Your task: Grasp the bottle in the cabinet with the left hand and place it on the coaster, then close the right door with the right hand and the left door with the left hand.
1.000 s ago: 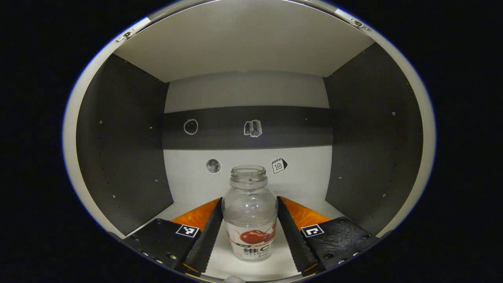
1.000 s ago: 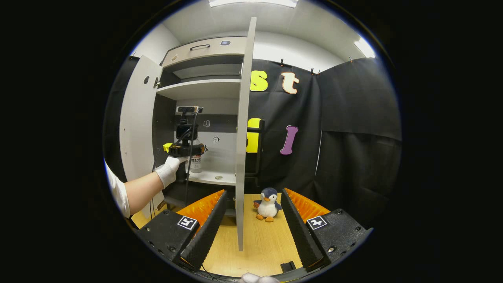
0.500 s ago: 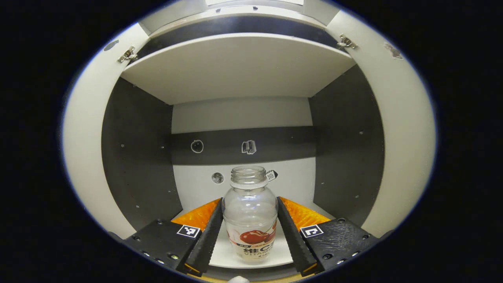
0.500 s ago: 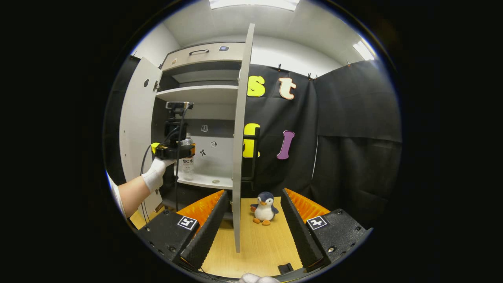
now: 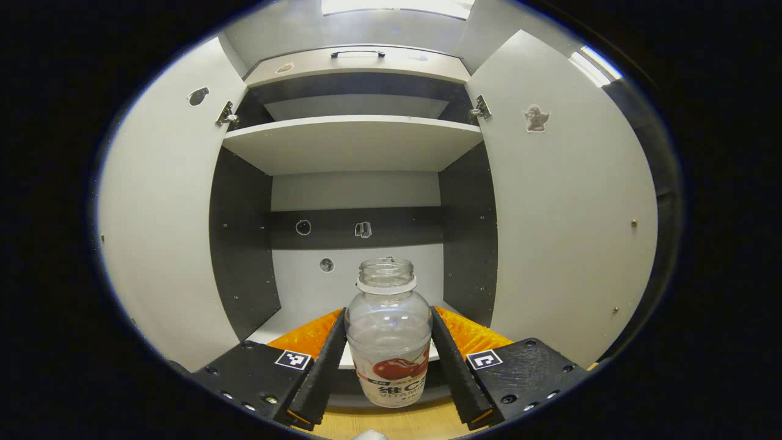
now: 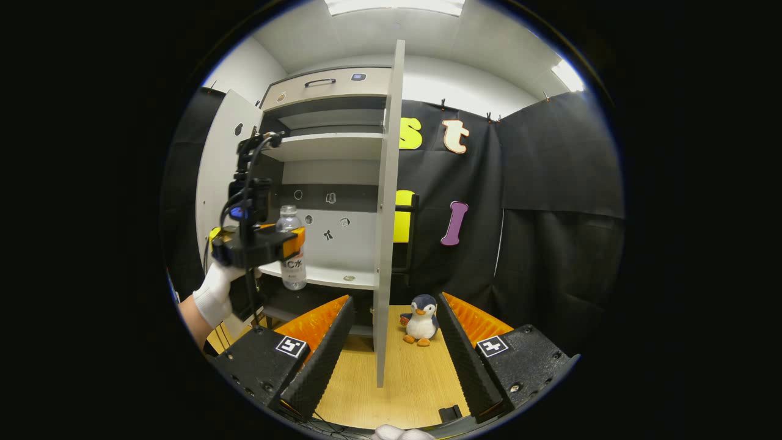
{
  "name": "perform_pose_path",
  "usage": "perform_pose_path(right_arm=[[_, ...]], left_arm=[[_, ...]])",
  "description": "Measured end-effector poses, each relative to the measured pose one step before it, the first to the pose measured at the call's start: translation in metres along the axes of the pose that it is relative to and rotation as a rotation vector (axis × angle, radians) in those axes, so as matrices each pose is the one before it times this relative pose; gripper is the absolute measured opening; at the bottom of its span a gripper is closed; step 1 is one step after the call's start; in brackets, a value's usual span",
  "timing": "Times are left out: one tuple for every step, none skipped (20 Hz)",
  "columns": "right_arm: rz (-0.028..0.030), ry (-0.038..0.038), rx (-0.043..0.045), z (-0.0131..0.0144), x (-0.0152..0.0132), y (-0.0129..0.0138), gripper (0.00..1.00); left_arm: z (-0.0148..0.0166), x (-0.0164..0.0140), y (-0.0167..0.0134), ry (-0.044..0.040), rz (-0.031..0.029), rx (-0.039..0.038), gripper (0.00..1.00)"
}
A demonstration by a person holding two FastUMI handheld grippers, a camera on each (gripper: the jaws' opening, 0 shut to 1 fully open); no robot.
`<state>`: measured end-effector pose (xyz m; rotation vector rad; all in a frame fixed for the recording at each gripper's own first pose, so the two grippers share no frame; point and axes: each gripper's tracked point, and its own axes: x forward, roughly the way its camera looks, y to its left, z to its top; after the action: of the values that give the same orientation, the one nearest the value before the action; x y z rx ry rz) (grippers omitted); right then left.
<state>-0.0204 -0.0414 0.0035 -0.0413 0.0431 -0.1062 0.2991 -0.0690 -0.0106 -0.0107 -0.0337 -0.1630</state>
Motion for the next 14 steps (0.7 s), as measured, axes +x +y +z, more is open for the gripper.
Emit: perform_pose_path(right_arm=[[0.00967,0.00732,0.00270,-0.00414,-0.00136,0.00152,0.84],[0.00313,0.00741,-0.00053,-0.00437,-0.00025,-0.00050,0.84],[0.00203,0.00855,0.00046,-0.00436,-0.00092,-0.00098,0.84],[0.00252,0.00582,0.00431,-0.00388,-0.00032,-0.00006,0.84],[0.00300,0.00565,0.00334,-0.00328,0.00013,0.00037,0.84],[0.00270,0.00962,-0.00078,-0.00497,0.00063,0.00071,0.84],[0.00370,0.01122,-0.00200,-0.00417,0.00042,0.00060,0.83],[0.00623,0.00989,0.00013,-0.00433,0.00052,0.00116,0.83],[0.00447,0.00686,-0.00011,-0.00219,0.00030,0.00121,0.84],[0.00485,0.00599,-0.00154,-0.00250,0.00128,0.00119,0.83],[0.00440,0.00448,-0.00247,-0.00256,0.00010,0.00179,0.83],[0.00749,0.00276,-0.00125,-0.00197,0.00088,0.00185,0.84],[0.01115,0.00293,0.00011,-0.00110,-0.00015,0.00368,0.84],[0.00448,0.00445,-0.00355,-0.00254,0.00097,0.00232,0.84]], left_arm=[[-0.00409,-0.01207,0.00168,-0.00211,0.00548,-0.00162,0.77],[-0.00561,-0.01222,0.00359,-0.00403,0.00929,-0.00221,0.77],[-0.00628,-0.01336,0.00400,-0.00254,0.00979,-0.00378,0.77],[-0.00739,-0.01303,0.00420,-0.00493,0.00921,-0.00288,0.77],[-0.00910,-0.01420,0.00472,-0.00304,0.00792,-0.00372,0.81],[-0.01012,-0.01105,0.00232,0.00053,0.00255,-0.00403,0.77],[-0.01089,-0.00954,0.00253,0.01040,0.00269,-0.00711,0.77],[-0.01431,-0.00758,0.00296,0.01867,0.00348,-0.00815,0.77],[-0.01624,-0.00762,0.00348,0.02385,0.00493,-0.00744,0.77],[-0.01560,-0.00630,0.00269,0.02077,0.00301,-0.00704,0.77],[-0.01449,-0.00519,0.00190,0.01168,0.00596,-0.00327,0.77],[-0.01445,-0.00320,0.00043,0.00752,-0.00327,0.00229,0.77],[-0.01685,-0.00323,-0.00112,0.01452,-0.00885,0.00186,0.77],[-0.01678,-0.00242,-0.00357,0.01005,-0.01756,0.00056,0.77]])
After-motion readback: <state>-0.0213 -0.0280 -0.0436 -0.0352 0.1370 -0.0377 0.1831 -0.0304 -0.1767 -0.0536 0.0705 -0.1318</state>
